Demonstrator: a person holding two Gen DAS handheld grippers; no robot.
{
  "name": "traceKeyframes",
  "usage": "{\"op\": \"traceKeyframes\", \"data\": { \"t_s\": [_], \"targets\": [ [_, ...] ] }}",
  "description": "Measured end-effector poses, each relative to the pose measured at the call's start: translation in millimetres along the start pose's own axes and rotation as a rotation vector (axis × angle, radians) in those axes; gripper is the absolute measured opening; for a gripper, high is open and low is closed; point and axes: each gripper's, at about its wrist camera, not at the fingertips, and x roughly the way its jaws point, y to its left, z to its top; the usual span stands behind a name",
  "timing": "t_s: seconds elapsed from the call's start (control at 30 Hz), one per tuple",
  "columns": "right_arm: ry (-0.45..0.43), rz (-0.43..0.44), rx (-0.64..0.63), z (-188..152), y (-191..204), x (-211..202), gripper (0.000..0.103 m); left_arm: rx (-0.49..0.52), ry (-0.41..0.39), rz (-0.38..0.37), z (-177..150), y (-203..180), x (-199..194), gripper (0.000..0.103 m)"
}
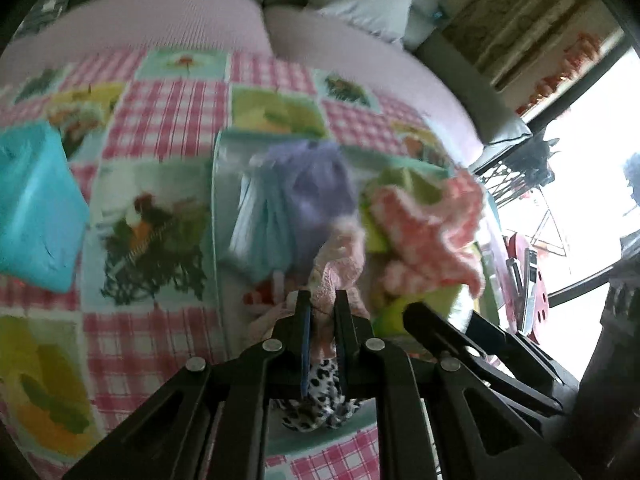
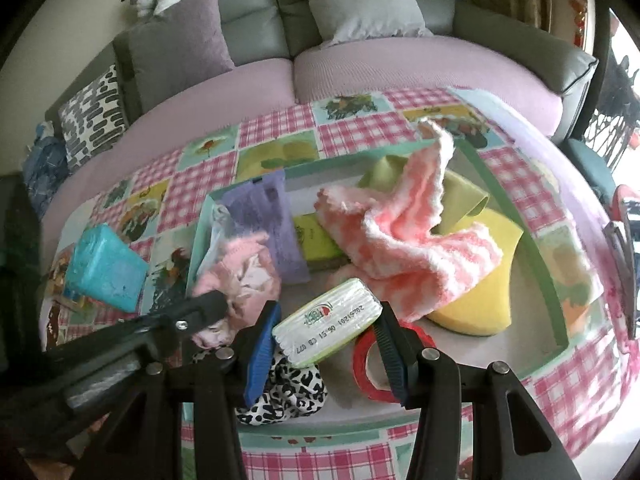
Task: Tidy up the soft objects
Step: 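Open the left tool to drop the pink cloth in the tray while the right tool releases the tissue pack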
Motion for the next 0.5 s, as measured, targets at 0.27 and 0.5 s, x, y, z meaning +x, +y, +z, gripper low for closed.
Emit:
{"op": "traceKeyframes", "data": {
  "t_s": [0.27, 0.5],
  "targets": [
    [-0.013, 0.001, -0.003, 0.1, 0.5, -7.9, 0.052, -0.041, -0.035, -0.044, -9.3, 7.5, -22.5, 0.036],
    [-0.007, 0.001, -0.011, -8.6, 0.7, -15.6, 0.062, -0.027, -0.146, 0.062, -20.5, 12.6, -58.2, 0.056]
  ]
}}
